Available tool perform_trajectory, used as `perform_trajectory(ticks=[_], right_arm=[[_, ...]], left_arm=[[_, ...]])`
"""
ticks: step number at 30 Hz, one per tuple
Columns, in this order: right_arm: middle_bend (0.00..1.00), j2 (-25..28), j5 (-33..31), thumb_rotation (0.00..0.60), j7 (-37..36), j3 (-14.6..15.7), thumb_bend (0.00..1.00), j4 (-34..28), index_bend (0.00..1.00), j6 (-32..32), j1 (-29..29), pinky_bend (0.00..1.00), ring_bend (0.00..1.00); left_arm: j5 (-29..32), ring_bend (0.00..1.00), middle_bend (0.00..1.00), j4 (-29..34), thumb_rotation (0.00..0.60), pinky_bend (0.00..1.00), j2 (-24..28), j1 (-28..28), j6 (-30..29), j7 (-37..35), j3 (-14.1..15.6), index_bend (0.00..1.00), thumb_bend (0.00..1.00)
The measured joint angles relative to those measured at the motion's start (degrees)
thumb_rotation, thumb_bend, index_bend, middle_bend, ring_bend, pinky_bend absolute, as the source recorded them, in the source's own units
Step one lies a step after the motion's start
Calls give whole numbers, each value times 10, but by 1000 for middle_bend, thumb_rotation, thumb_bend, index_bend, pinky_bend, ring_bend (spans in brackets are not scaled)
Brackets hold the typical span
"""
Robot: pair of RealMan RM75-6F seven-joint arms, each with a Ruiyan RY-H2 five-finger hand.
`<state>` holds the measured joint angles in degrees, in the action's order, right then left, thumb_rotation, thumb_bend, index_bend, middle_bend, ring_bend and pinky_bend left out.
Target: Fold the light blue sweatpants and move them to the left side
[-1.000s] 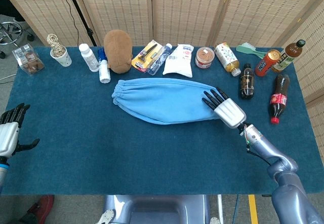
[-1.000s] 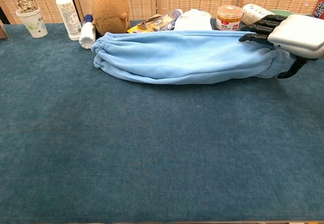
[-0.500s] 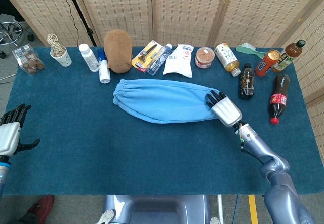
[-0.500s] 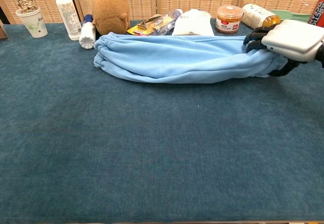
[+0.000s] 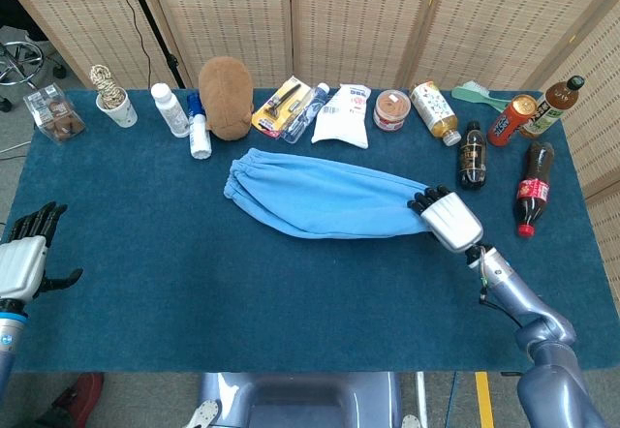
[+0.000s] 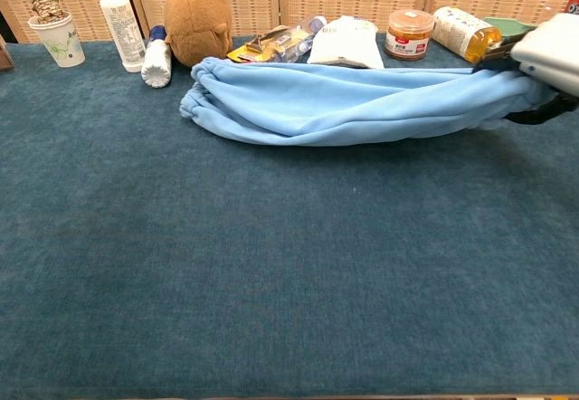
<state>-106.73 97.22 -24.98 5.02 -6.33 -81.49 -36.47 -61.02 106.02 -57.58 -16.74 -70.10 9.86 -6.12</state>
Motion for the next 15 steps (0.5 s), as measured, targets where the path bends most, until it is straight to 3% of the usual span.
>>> perform_trajectory(ticks=[8, 15], right_arm=[[440, 38, 17, 600, -12, 21, 835, 10, 641, -58, 42, 460, 399], [439, 82, 44, 600, -11, 49, 852, 13, 641, -156, 79, 461, 398]], left_arm=[[-10, 0, 0, 9, 600, 0, -1, 3, -7, 7, 3, 0, 210], [-8, 0, 0, 12, 600, 0, -3, 3, -8, 15, 3, 0, 209]])
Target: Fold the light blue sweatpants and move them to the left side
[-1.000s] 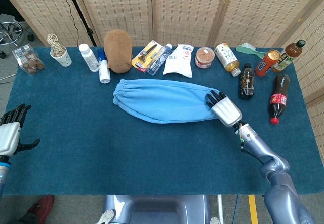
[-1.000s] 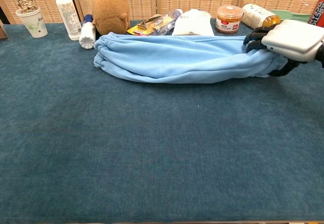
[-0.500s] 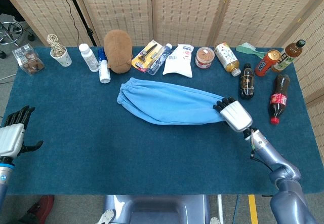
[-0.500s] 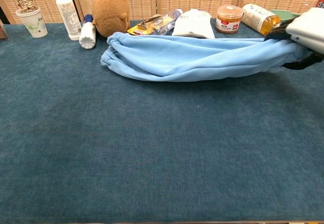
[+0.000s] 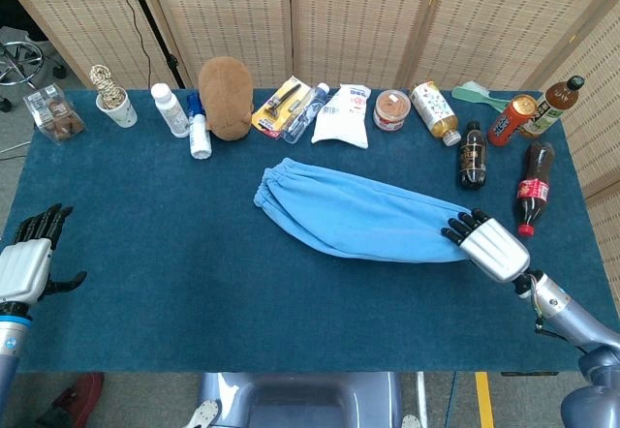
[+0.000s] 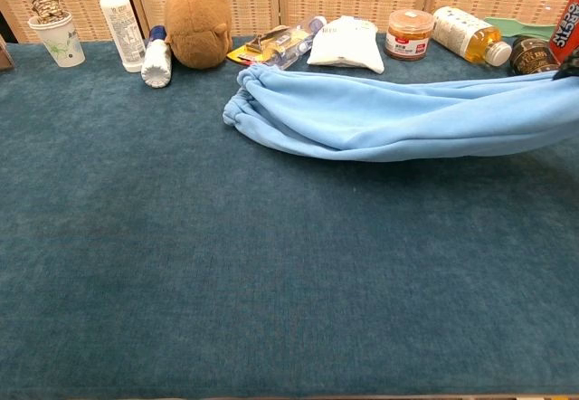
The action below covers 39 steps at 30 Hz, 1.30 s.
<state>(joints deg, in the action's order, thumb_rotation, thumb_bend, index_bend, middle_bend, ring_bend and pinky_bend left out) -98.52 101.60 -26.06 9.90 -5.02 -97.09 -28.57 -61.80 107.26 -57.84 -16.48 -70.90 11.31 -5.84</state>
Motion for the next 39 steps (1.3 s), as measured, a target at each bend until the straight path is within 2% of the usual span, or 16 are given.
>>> perform_trajectory(ticks=[6, 14, 21, 26, 34, 39], right_arm=[[437, 21, 13, 600, 4, 11, 858, -7, 639, -63, -1, 460, 398], [435, 9, 8, 600, 0, -1, 860, -32, 639, -50, -82, 461, 399], [437, -12, -6, 600, 1, -19, 859, -58, 639, 34, -150, 461, 399], [437, -26, -20, 600, 16, -33, 859, -84, 639, 120, -188, 461, 399], [437, -52, -61, 600, 76, -80, 865, -150, 639, 246, -259, 461, 399], [439, -77, -90, 600, 106, -113, 865, -173, 640, 281, -286, 461, 399]], left_arm=[[3, 0, 0, 0, 600, 0, -1, -3, 3, 4, -2, 0, 209], [2, 0, 0, 0, 600, 0, 2, -5, 10, -2, -3, 0, 209], [5, 0, 0, -11, 600, 0, 7, -7, 25, -21, -4, 0, 210], [10, 0, 0, -20, 600, 0, 12, -8, 37, -38, -6, 0, 209], [11, 0, 0, -31, 600, 0, 20, -10, 55, -62, -9, 0, 209], [14, 0, 0, -35, 600, 0, 20, -12, 60, -65, -9, 0, 210]])
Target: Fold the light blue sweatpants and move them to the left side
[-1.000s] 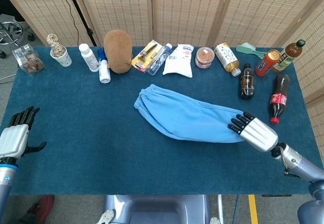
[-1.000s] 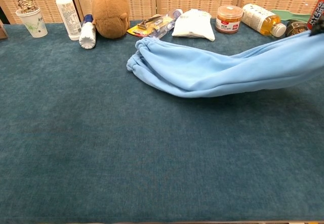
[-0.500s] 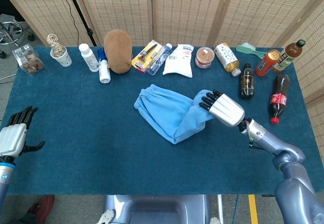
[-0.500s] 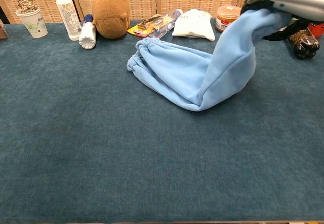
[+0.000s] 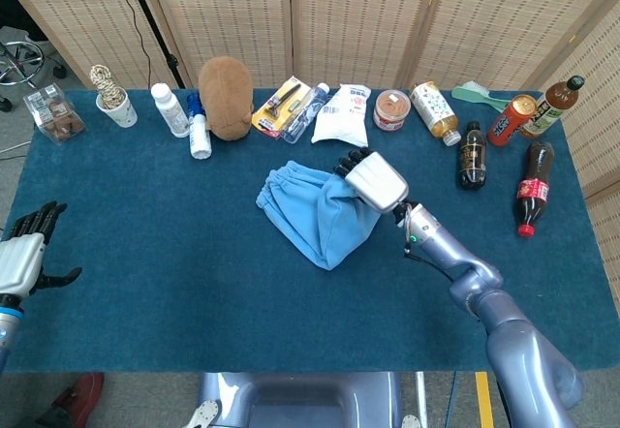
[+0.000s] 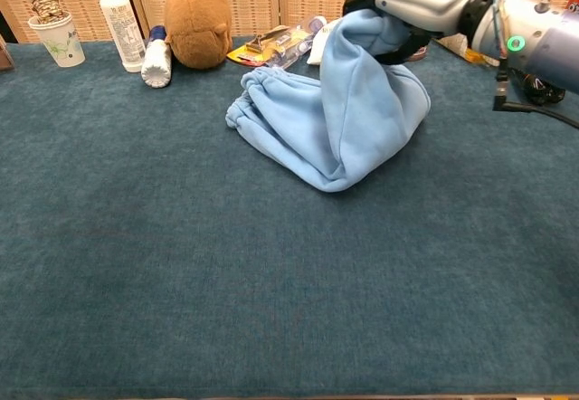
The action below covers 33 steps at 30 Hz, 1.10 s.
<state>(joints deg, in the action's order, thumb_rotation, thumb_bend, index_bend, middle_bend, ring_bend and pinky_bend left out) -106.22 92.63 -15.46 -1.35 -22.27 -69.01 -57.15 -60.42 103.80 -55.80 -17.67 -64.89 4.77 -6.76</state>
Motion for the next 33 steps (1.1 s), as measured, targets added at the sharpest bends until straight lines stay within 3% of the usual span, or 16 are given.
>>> perform_trajectory(ticks=[5, 7, 8, 10, 11, 14, 18, 24, 29, 33], right_arm=[[404, -24, -16, 600, 8, -23, 832, -1, 606, -1, -11, 448, 351], [277, -36, -26, 600, 6, -34, 589, 1, 451, 3, -15, 380, 226], [160, -39, -28, 600, 4, -36, 349, 2, 290, 6, -16, 307, 126], [21, -45, -32, 600, 2, -38, 61, 5, 63, 19, -18, 184, 15], [0, -47, -34, 600, 2, -39, 3, 6, 9, 26, -18, 127, 0], [0, -55, -48, 600, 13, -47, 0, 9, 0, 56, -21, 55, 0], [0, -64, -76, 600, 45, -72, 0, 6, 0, 76, -23, 39, 0], [0, -53, -85, 600, 57, -87, 0, -16, 0, 53, -23, 39, 0], [0, -11, -89, 600, 67, -94, 0, -70, 0, 27, -9, 39, 0], [0, 46, -92, 600, 76, -93, 0, -153, 0, 7, 22, 35, 0]], left_arm=[[5, 0, 0, -3, 600, 0, -2, -2, 3, 3, -1, 0, 210], [8, 0, 0, -3, 600, 0, -3, -3, 1, 7, -1, 0, 210], [9, 0, 0, -3, 600, 0, -4, -3, 0, 9, -1, 0, 209], [10, 0, 0, -1, 600, 0, -5, -2, -1, 10, -1, 0, 209], [10, 0, 0, -1, 600, 0, -5, -2, -1, 10, -1, 0, 209], [12, 0, 0, -1, 600, 0, -5, -3, -1, 12, 0, 0, 210], [12, 0, 0, -2, 600, 0, -5, -2, 0, 10, 0, 0, 209], [7, 0, 0, -7, 600, 0, -8, -3, -4, 16, 1, 0, 210], [-36, 0, 0, -21, 600, 0, -22, -5, -11, 5, 3, 0, 209], [-108, 0, 0, -57, 600, 0, -42, -13, -15, -36, 5, 0, 209]])
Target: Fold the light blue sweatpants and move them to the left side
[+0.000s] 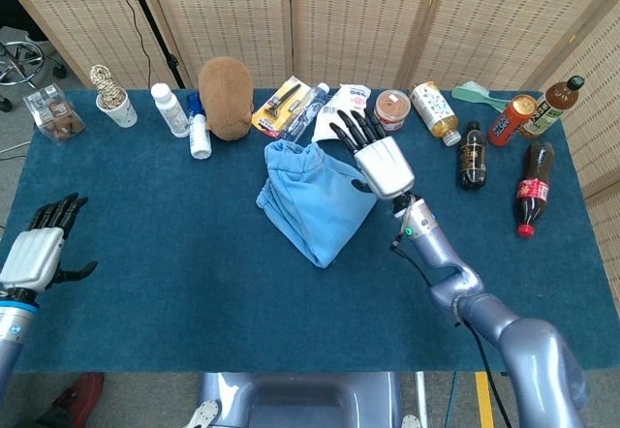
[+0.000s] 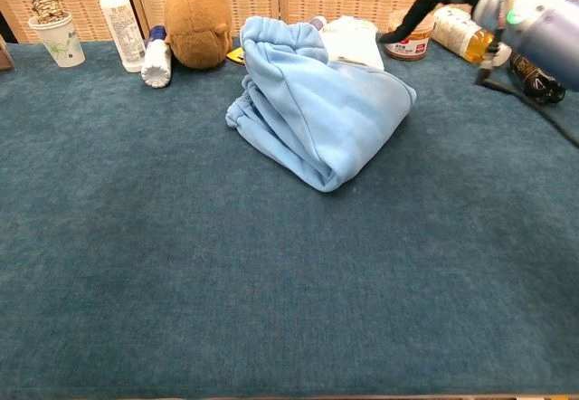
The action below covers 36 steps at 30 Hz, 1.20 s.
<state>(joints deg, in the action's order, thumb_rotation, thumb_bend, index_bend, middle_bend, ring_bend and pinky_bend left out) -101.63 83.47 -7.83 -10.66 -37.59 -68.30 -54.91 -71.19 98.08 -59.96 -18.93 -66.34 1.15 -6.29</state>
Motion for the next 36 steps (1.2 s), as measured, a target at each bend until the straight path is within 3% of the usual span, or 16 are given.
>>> perform_trajectory(ticks=[9, 13, 19, 25, 36], right_arm=[[0, 176, -15, 600, 15, 22, 0, -244, 0, -31, 107, 16, 0], [0, 260, -21, 600, 11, 43, 0, -329, 0, -52, 178, 42, 0], [0, 314, -22, 600, -17, 72, 0, -358, 0, -83, 244, 39, 0], [0, 339, -17, 600, -80, 97, 0, -368, 0, -109, 305, 32, 0], [0, 341, -1, 600, -172, 114, 0, -373, 0, -157, 388, 34, 0]], left_arm=[[-196, 0, 0, -150, 600, 0, -75, -58, -23, -66, 8, 0, 200], [-238, 0, 0, -205, 600, 0, -112, -99, -31, -70, 4, 0, 179], [-257, 0, 0, -244, 600, 0, -149, -152, -15, -57, -9, 0, 124], [-256, 0, 0, -250, 600, 0, -177, -214, 53, -18, -22, 0, 37], [-179, 0, 0, -274, 600, 0, -273, -350, 194, 126, -78, 0, 17]])
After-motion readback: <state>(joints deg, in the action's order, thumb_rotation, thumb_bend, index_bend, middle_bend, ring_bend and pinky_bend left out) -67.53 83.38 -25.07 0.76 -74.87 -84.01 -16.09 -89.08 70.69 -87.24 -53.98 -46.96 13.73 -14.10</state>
